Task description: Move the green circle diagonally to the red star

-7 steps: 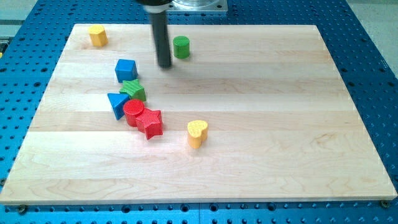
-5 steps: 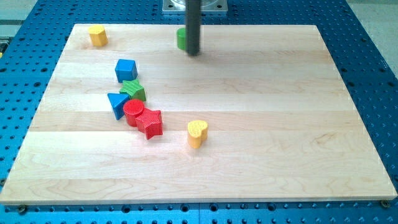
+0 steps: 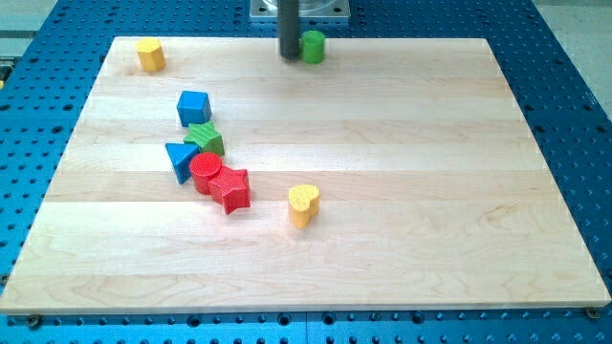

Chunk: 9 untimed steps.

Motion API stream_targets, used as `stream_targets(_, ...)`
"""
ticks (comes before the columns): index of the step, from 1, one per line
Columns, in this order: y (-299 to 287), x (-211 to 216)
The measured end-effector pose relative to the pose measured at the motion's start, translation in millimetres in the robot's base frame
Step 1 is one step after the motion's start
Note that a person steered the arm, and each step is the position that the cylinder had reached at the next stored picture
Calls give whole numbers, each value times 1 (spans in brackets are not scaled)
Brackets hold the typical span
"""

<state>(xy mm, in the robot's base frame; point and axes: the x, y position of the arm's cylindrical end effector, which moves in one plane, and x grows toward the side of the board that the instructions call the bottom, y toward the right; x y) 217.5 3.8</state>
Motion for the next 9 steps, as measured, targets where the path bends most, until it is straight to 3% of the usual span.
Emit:
stream_targets(1,27,-2)
stream_targets(5,-49,8)
stream_targets(8,-176,58)
stream_targets(9,-185,64)
